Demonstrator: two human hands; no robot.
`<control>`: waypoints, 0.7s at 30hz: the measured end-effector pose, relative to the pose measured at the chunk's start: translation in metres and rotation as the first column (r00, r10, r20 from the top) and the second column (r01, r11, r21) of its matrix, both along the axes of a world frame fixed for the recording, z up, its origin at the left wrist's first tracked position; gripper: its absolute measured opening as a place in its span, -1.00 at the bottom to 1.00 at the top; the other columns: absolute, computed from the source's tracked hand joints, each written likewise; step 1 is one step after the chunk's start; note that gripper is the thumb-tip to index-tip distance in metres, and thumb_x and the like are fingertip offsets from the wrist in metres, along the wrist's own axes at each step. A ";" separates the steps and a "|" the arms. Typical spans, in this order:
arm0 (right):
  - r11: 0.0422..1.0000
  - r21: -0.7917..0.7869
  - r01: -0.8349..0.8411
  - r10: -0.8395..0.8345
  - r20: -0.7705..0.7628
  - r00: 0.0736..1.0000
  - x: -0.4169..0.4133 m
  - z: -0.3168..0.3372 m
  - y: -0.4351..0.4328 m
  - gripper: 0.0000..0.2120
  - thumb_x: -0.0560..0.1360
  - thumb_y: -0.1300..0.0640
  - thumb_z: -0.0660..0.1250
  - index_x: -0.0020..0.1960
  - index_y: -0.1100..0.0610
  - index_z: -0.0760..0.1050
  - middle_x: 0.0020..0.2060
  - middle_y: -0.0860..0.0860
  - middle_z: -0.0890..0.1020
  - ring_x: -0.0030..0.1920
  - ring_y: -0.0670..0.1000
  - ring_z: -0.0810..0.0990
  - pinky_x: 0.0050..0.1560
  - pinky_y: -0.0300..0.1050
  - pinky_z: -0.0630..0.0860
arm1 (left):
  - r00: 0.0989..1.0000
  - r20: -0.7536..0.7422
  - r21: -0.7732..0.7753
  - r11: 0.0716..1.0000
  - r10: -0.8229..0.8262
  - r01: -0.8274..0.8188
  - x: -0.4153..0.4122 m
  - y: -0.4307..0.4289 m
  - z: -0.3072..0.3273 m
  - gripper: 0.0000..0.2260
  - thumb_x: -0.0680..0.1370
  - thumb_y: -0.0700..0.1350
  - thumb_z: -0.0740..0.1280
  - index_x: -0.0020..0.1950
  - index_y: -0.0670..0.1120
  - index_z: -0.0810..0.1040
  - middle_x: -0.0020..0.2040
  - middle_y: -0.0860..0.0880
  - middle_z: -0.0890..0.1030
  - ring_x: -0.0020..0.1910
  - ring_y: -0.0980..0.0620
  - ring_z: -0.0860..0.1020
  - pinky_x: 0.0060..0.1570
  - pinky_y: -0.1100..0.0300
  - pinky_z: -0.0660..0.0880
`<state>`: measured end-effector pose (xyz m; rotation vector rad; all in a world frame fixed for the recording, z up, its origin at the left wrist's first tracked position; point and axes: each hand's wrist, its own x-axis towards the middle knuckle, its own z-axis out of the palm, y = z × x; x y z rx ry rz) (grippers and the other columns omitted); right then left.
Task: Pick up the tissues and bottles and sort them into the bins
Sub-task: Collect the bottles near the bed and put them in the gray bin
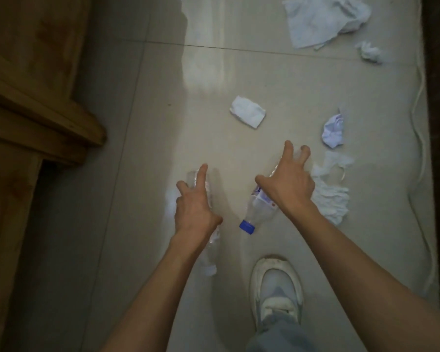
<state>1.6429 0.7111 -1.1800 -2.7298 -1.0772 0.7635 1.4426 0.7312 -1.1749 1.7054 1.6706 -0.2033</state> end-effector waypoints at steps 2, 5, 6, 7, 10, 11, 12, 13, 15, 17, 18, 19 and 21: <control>0.999 0.015 -0.035 0.035 -0.019 0.999 0.001 0.025 -0.003 0.04 0.36 -0.11 0.57 0.63 -0.03 0.03 0.61 0.09 0.01 -0.04 0.24 0.59 -0.12 -0.02 0.38 | 1.000 0.006 0.016 1.000 0.005 -0.005 0.002 0.007 0.024 0.19 0.28 -0.22 0.68 0.60 0.37 -0.02 0.33 -0.13 0.27 0.07 -0.23 0.58 0.01 -0.12 0.68; 0.992 0.064 -0.113 0.113 0.000 0.994 0.001 0.092 -0.011 0.06 0.33 -0.08 0.58 0.65 -0.06 0.02 0.61 0.03 0.02 -0.16 0.15 0.50 -0.20 -0.06 0.38 | 1.000 0.029 0.084 0.996 0.005 -0.008 0.004 0.016 0.087 0.20 0.24 -0.27 0.68 0.56 0.40 0.01 0.31 -0.12 0.28 0.04 -0.22 0.57 -0.06 -0.11 0.69; 0.987 0.092 -0.129 0.129 0.006 0.992 0.001 0.122 -0.015 0.07 0.32 -0.06 0.58 0.65 -0.07 0.03 0.61 0.01 0.02 -0.17 0.14 0.51 -0.22 -0.07 0.38 | 0.999 0.044 0.107 0.994 0.002 -0.007 0.005 0.018 0.114 0.20 0.23 -0.28 0.68 0.55 0.41 0.02 0.31 -0.11 0.28 0.04 -0.22 0.57 -0.05 -0.10 0.69; 0.981 0.127 -0.149 0.148 0.018 0.989 0.001 0.155 -0.018 0.08 0.30 -0.04 0.58 0.64 -0.08 0.03 0.61 -0.01 0.02 -0.18 0.14 0.53 -0.23 -0.07 0.38 | 0.998 0.063 0.129 0.992 -0.002 -0.007 0.007 0.020 0.147 0.20 0.24 -0.28 0.69 0.55 0.41 0.02 0.33 -0.10 0.28 0.07 -0.22 0.57 -0.03 -0.07 0.68; 0.950 0.249 -0.191 0.180 0.065 0.981 -0.001 0.275 -0.030 0.10 0.27 0.02 0.59 0.63 -0.13 0.03 0.62 -0.07 0.01 -0.11 0.12 0.57 -0.27 -0.04 0.54 | 0.993 0.114 0.203 0.979 -0.026 0.002 0.009 0.019 0.268 0.17 0.26 -0.25 0.70 0.56 0.40 0.04 0.38 -0.08 0.25 0.16 -0.21 0.55 0.03 -0.05 0.62; 0.937 0.293 -0.192 0.173 0.090 0.981 -0.003 0.319 -0.035 0.10 0.29 0.04 0.60 0.63 -0.16 0.02 0.63 -0.08 0.01 -0.06 0.14 0.59 -0.25 0.01 0.61 | 0.990 0.132 0.240 0.971 -0.046 0.013 0.008 0.018 0.312 0.18 0.26 -0.23 0.70 0.57 0.40 0.04 0.39 -0.08 0.25 0.16 -0.21 0.55 0.06 -0.06 0.63; 0.925 0.331 -0.187 0.159 0.110 0.981 -0.005 0.366 -0.041 0.10 0.31 0.06 0.60 0.64 -0.17 0.00 0.64 -0.08 -0.01 -0.01 0.15 0.60 -0.23 0.06 0.65 | 0.986 0.152 0.273 0.962 -0.069 0.025 0.006 0.018 0.359 0.18 0.24 -0.22 0.70 0.57 0.41 0.05 0.39 -0.08 0.25 0.15 -0.20 0.56 0.08 -0.09 0.64; 0.916 0.363 -0.173 0.139 0.118 0.983 -0.007 0.414 -0.048 0.10 0.33 0.09 0.60 0.64 -0.18 -0.03 0.65 -0.09 -0.02 0.02 0.16 0.60 -0.21 0.07 0.66 | 0.981 0.172 0.302 0.952 -0.094 0.038 0.003 0.016 0.408 0.18 0.23 -0.21 0.70 0.57 0.42 0.05 0.39 -0.06 0.25 0.14 -0.19 0.56 0.10 -0.11 0.64; 0.885 0.442 -0.144 0.100 0.121 0.988 -0.011 0.515 -0.066 0.12 0.35 0.15 0.58 0.66 -0.20 -0.06 0.66 -0.10 -0.04 0.08 0.17 0.59 -0.21 0.09 0.67 | 0.970 0.203 0.359 0.932 -0.131 0.051 -0.006 0.013 0.511 0.18 0.22 -0.21 0.68 0.57 0.43 0.07 0.37 -0.04 0.26 0.15 -0.18 0.55 0.13 -0.11 0.63; 0.855 0.505 -0.120 0.072 0.113 0.991 -0.016 0.619 -0.089 0.13 0.35 0.18 0.57 0.67 -0.18 -0.07 0.66 -0.08 -0.02 0.20 0.19 0.56 -0.17 0.14 0.67 | 0.963 0.227 0.394 0.918 -0.144 0.044 -0.019 0.003 0.620 0.16 0.22 -0.22 0.67 0.57 0.43 0.09 0.37 -0.04 0.28 0.16 -0.16 0.55 0.13 -0.02 0.60; 0.844 0.525 -0.108 0.060 0.107 0.992 -0.019 0.672 -0.102 0.12 0.36 0.20 0.55 0.67 -0.17 -0.07 0.66 -0.07 -0.01 0.23 0.20 0.55 -0.16 0.16 0.67 | 0.959 0.242 0.415 0.909 -0.145 0.033 -0.027 -0.006 0.673 0.16 0.22 -0.23 0.67 0.57 0.42 0.11 0.36 -0.04 0.29 0.15 -0.15 0.55 0.10 0.05 0.58; 0.839 0.537 -0.092 0.047 0.096 0.994 -0.025 0.723 -0.116 0.12 0.36 0.21 0.53 0.67 -0.17 -0.07 0.65 -0.07 0.01 0.22 0.21 0.57 -0.17 0.16 0.67 | 0.957 0.253 0.431 0.902 -0.142 0.020 -0.037 -0.018 0.725 0.15 0.22 -0.23 0.68 0.56 0.42 0.12 0.36 -0.02 0.28 0.14 -0.12 0.55 0.05 0.13 0.54; 0.814 0.578 -0.055 0.024 0.061 0.998 -0.041 0.816 -0.149 0.12 0.35 0.21 0.53 0.66 -0.21 -0.07 0.63 -0.08 0.05 0.11 0.21 0.62 -0.23 0.17 0.66 | 0.957 0.268 0.458 0.889 -0.110 -0.026 -0.054 -0.051 0.821 0.15 0.24 -0.24 0.69 0.56 0.43 0.12 0.36 0.04 0.26 0.08 -0.01 0.51 -0.04 0.27 0.47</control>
